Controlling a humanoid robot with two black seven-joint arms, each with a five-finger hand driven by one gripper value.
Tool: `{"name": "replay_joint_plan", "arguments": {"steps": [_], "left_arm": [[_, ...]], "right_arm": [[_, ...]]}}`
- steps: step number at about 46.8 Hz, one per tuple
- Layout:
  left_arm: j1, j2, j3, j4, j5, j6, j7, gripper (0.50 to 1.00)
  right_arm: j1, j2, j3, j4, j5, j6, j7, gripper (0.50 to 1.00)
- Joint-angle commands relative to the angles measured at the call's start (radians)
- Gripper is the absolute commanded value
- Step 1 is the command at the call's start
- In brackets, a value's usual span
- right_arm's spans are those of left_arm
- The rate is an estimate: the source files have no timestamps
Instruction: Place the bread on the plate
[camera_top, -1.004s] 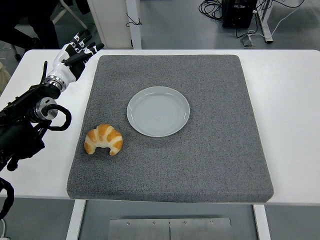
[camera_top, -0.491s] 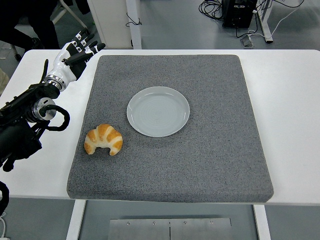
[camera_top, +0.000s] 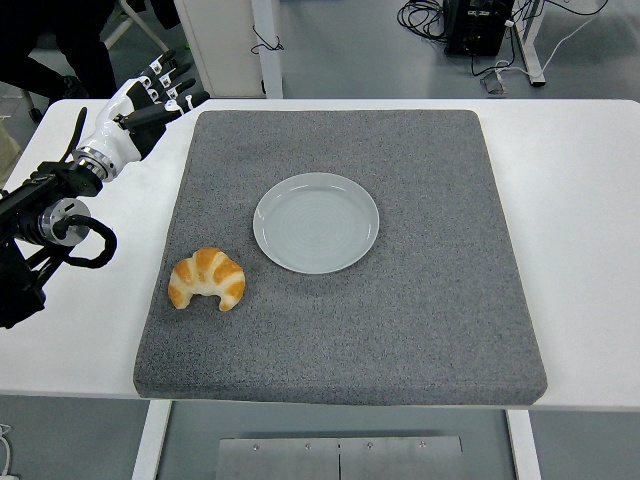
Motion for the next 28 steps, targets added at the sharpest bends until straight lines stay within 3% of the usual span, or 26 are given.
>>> {"name": "replay_joint_plan", "arguments": {"steps": [1, 12, 28], "left_arm": [[0.005, 0.045, 0.007, -0.088, 0.067, 0.054, -0.001, 0.98], [0.053, 0.141, 0.009, -0.34, 0.242, 0.186, 0.008, 0.98], [0.091, 0.29, 0.01, -0.543, 0.628, 0.186, 0.011, 0.98]], "right_arm": [[0.0, 0.0, 0.0, 0.0, 0.0, 0.0, -0.001, 1.0], [0.0, 0.0, 0.0, 0.0, 0.0, 0.0, 0.001, 1.0], [0.0, 0.0, 0.0, 0.0, 0.0, 0.0, -0.001, 1.0]]}}
